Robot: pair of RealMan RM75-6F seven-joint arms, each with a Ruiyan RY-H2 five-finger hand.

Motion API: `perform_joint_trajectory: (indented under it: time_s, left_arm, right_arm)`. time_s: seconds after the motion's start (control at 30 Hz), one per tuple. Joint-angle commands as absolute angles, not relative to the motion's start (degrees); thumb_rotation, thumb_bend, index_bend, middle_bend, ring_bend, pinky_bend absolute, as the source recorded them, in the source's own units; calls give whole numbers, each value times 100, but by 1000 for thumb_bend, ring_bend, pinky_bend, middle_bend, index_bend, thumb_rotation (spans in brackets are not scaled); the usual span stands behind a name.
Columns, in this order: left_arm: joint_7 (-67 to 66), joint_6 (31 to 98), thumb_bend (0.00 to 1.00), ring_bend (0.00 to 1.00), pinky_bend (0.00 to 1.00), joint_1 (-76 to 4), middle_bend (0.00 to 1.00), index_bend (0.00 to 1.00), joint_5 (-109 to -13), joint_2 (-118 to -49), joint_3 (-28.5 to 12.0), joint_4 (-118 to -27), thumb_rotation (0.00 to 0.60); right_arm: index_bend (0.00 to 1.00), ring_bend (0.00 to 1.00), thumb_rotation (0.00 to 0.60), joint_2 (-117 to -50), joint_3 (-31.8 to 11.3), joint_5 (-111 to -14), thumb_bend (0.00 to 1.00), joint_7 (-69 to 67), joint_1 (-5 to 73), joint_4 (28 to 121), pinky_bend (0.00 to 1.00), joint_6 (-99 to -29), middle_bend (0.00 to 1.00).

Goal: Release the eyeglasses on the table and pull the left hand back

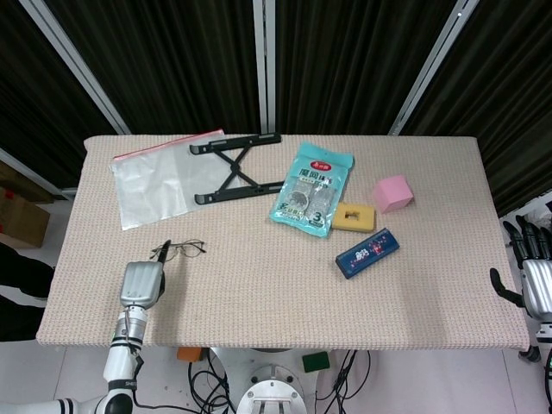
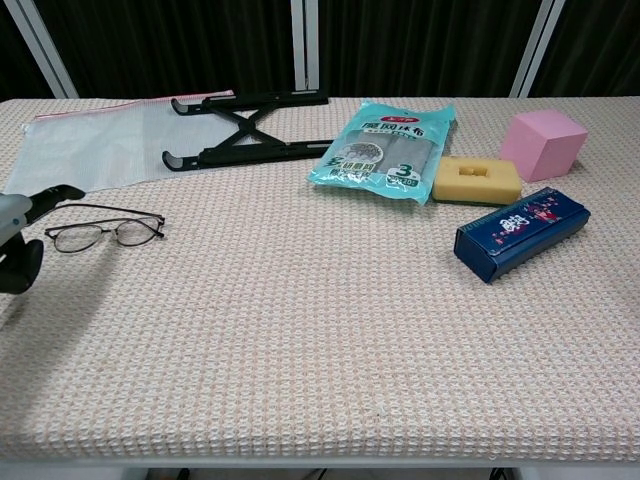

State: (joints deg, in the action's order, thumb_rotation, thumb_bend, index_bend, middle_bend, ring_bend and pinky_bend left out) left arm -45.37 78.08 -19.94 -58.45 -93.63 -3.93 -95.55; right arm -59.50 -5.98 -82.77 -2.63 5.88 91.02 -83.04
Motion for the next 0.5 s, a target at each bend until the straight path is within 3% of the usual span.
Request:
perform_joint_trajectory:
  time_s: [0.03,0.5]
  left_arm:
    - [-4588,7799,717,906,931,-1993,970,37,-5780,-9354,-384,-9556,600]
    - [-4548,7553,717,906,931,-2048,971,37,-5399,-9472,-428,-9261,600]
  right_arm:
    - [0,0,600,-5961,-593,-8273,451,-239,594,9107,0,-8289,0]
    - [0,0,600,-6001,-589,-8252,452,-231,614,9078,0,-8241,0]
